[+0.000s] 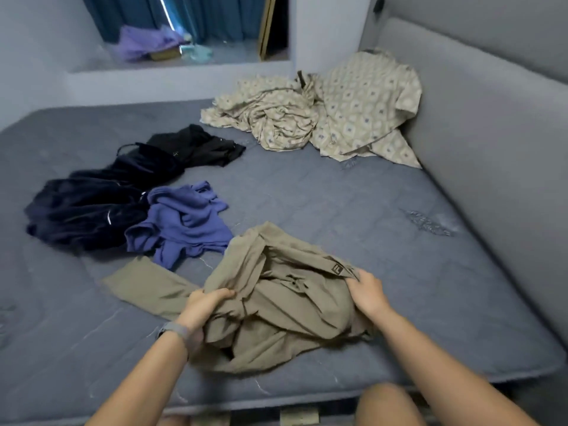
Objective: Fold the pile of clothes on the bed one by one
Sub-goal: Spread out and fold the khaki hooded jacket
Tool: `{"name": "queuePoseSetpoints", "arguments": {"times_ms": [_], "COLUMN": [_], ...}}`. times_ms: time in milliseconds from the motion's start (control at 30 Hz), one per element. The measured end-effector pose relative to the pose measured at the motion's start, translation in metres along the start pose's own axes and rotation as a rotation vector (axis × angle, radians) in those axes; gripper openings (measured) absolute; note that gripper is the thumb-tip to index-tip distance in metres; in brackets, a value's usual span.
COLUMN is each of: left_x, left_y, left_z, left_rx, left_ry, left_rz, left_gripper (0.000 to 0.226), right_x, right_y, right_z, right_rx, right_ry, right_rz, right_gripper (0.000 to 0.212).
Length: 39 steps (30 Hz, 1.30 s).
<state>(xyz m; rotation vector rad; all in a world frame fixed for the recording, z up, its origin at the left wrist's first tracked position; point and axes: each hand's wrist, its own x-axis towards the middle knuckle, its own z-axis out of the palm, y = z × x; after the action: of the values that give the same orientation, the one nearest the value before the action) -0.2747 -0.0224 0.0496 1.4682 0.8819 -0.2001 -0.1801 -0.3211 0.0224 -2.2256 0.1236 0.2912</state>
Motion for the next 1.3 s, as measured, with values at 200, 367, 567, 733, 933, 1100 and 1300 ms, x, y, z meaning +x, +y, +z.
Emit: {"name": "queuePoseSetpoints", "arguments": {"times_ms": [200,367,567,733,933,1100,1300], "left_x": [-0.046,-0.057,-0.022,0.008,0.027,0.014,0.019], "left_y": [-0.009,-0.038,-0.064,-0.069,-0.057,-0.030,-0.035], "left_z": [-0.002,0.001,-0.007,-0.014,-0.026,-0.024,-0.020], "left_rx": [-0.206,-0.243,-0.217,-0.133,-0.095,-0.362,-0.406], "left_ry": [-0.073,-0.030,0.146,0.190,0.130,0.061,-0.578], "left_rz": [0.097,0.147,0.210,0.185,0.204,0.201,0.105], "left_gripper": [0.033,0.020,0.027,0.038,0.015,0.021,0.040], "right_x": [-0.041,-0.072,-0.078,-0.065,-0.037,-0.005,0.021], "right_y": [-0.009,0.008,0.027,0.031,0.012,-0.009,-0.029], "right_z": [0.006,0.028,0.046,0.054,0.061,0.055,0.075], "right_rx": [0.208,0.272,0.314,0.107,0.009,-0.149,-0.338], "right_ry": [-0.061,-0.046,-0.045,-0.044,0.235,0.600,0.224], "right_rz": [0.033,0.042,0.022,-0.063,0.009,-0.175,-0.324], "right_gripper": [0.031,0.030,0.031,0.062,0.093,0.099,0.118]}}
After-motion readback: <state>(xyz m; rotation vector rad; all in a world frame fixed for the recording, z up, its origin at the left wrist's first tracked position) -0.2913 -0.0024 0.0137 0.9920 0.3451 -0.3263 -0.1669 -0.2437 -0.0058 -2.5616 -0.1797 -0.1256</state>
